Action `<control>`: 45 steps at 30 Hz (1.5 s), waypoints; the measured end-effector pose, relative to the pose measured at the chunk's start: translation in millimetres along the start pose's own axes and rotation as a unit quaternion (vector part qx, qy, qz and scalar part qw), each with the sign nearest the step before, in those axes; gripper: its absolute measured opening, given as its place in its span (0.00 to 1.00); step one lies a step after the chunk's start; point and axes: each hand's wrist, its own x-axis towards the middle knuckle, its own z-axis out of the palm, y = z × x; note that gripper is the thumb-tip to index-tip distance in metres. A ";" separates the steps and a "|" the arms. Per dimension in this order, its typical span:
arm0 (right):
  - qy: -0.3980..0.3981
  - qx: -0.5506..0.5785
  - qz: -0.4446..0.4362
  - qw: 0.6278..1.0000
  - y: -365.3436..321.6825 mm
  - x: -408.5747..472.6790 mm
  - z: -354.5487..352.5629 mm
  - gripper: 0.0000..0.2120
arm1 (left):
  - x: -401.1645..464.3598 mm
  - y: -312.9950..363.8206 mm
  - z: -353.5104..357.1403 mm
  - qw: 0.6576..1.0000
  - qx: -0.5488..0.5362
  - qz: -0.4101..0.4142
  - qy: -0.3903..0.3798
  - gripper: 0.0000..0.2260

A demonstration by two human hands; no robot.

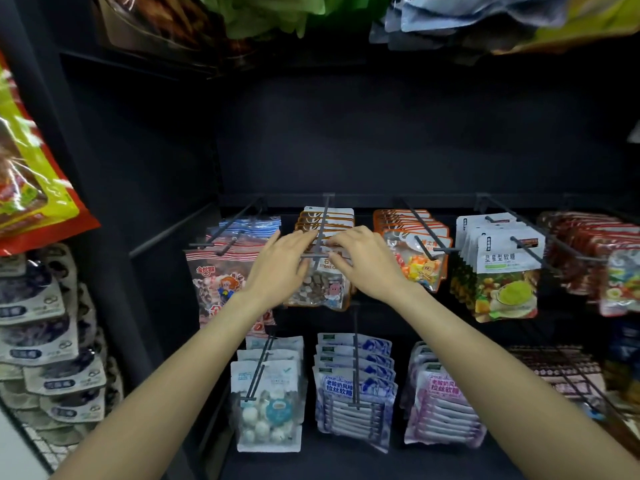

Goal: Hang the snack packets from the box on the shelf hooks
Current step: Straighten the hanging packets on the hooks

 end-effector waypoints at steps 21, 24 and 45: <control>-0.093 -0.055 -0.036 0.993 -1.0 4.0 -7.6 0.22 | -5.2 1.9 9.1 0.999 0.031 0.016 -0.014 0.23; -0.075 -0.016 -0.012 0.997 2.2 9.6 -8.3 0.20 | -4.2 3.2 7.0 0.999 0.039 0.017 -0.024 0.25; -0.062 0.025 0.070 0.995 15.2 66.5 -19.2 0.08 | 54.4 -10.6 -14.3 0.978 -0.026 -0.030 -0.204 0.20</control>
